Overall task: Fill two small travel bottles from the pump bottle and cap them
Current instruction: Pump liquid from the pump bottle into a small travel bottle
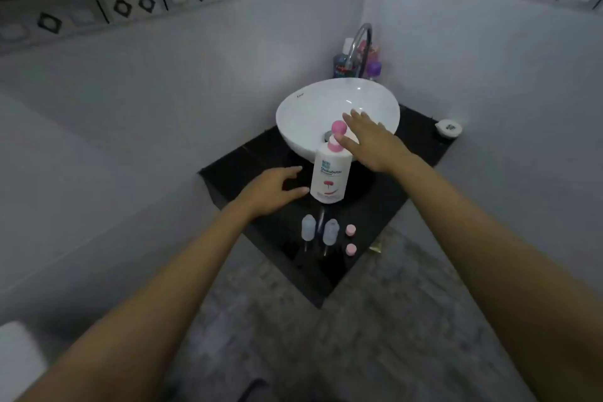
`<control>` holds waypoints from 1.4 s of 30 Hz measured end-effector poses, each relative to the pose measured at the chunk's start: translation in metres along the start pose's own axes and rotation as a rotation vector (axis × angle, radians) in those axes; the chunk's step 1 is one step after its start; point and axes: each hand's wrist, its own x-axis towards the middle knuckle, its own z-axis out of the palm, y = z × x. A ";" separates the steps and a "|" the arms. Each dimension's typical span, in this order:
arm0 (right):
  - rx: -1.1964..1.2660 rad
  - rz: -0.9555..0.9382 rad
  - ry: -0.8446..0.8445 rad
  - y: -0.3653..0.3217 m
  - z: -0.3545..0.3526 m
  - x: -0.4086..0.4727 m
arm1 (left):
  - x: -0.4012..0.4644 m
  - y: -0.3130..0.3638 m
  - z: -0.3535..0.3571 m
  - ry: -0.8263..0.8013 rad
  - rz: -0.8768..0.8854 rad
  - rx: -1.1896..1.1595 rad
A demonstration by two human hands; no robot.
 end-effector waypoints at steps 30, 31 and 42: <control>-0.017 -0.265 0.007 0.026 0.030 0.012 | 0.031 -0.017 0.051 0.172 -0.042 -0.501; -0.022 -0.269 -0.003 0.027 0.029 0.012 | 0.036 -0.013 0.038 0.176 -0.001 -0.484; 0.057 -0.329 -0.085 0.034 0.021 0.018 | 0.057 0.001 -0.017 0.106 0.183 -0.368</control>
